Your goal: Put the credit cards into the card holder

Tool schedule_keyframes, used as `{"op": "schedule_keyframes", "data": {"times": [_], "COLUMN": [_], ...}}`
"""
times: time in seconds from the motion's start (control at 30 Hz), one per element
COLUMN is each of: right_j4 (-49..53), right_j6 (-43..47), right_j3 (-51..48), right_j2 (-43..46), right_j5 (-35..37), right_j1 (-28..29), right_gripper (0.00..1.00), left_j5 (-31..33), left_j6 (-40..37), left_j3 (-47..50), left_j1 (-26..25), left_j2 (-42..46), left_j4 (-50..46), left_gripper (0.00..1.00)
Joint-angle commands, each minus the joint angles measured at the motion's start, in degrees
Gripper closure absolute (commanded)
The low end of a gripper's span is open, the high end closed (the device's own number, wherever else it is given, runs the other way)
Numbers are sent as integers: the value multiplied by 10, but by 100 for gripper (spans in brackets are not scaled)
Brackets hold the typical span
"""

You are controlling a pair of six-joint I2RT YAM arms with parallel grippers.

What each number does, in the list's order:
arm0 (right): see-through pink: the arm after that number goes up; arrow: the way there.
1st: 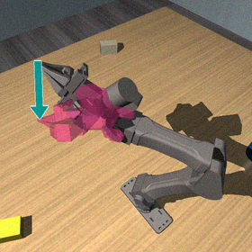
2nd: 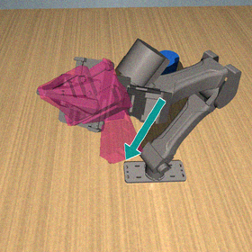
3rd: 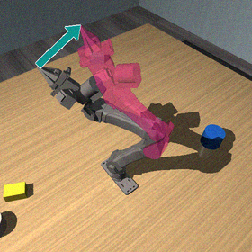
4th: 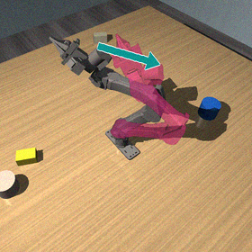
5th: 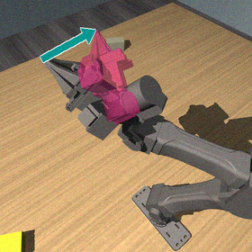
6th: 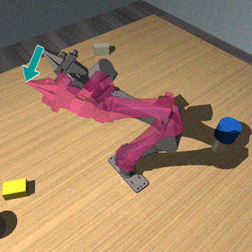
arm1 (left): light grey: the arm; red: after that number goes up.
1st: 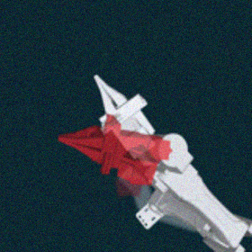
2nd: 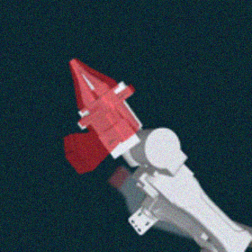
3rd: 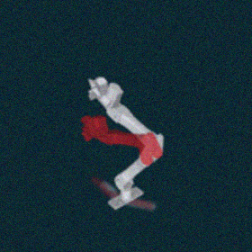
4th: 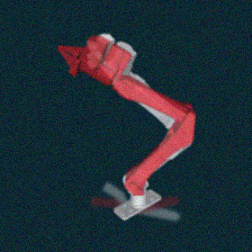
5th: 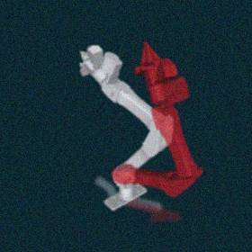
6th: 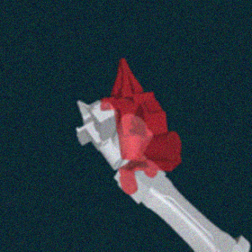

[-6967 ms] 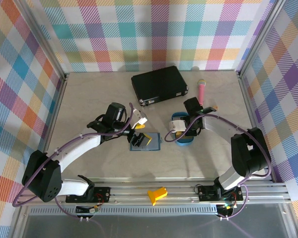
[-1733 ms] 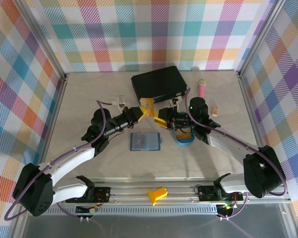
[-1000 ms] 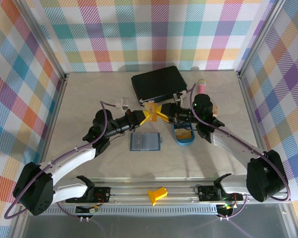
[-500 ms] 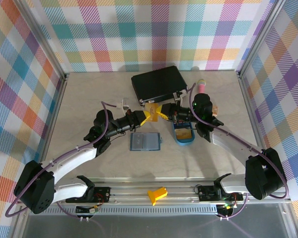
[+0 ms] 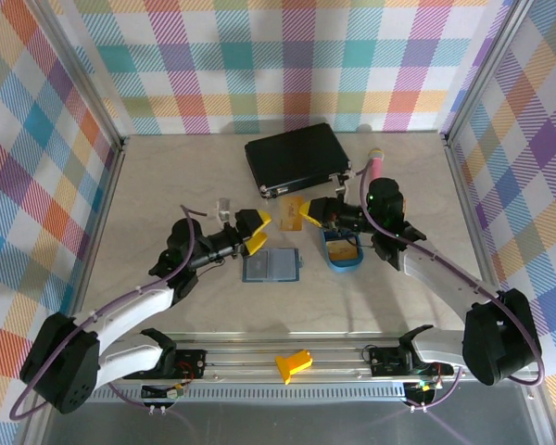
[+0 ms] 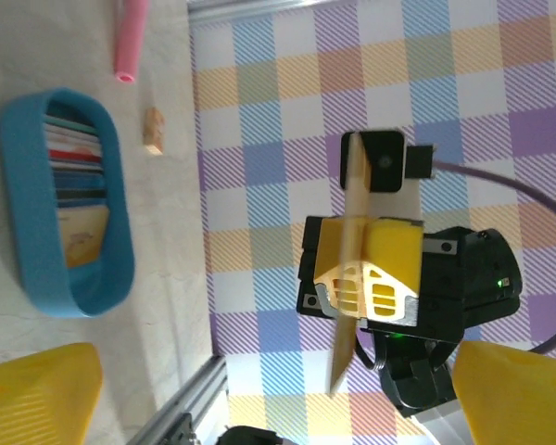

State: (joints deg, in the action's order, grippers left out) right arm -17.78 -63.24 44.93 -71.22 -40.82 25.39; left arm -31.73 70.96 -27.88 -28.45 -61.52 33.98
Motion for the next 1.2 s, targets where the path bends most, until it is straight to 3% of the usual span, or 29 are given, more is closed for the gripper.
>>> {"op": "schedule_keyframes", "data": {"times": [0.0, 0.13, 0.3, 0.63, 0.9, 1.17], "right_j4": [75, 76, 117, 101, 104, 70], "right_j6": [86, 112, 151, 157, 132, 124], "right_j3": [-12, -39, -37, -22, -10, -16], "right_j2": [19, 18, -2, -80, -132, -164], "right_j5": [28, 52, 94, 176, 188, 208], "right_j1": [-1, 6, 39, 123, 131, 146], "right_gripper": [100, 100, 100, 100, 100, 100], "left_j5": [-45, -88, -103, -93, -88, -83], "left_j6": [-29, -108, -164, -186, -241, -236], "left_j3": [-3, -21, -13, 15, 10, 28], "left_j1": [43, 86, 124, 150, 139, 119], "left_j2": [43, 60, 62, -5, -60, -58], "left_j4": [-89, -237, -321, -299, -308, -273], "left_gripper": [0, 0, 0, 0, 0, 1]}}
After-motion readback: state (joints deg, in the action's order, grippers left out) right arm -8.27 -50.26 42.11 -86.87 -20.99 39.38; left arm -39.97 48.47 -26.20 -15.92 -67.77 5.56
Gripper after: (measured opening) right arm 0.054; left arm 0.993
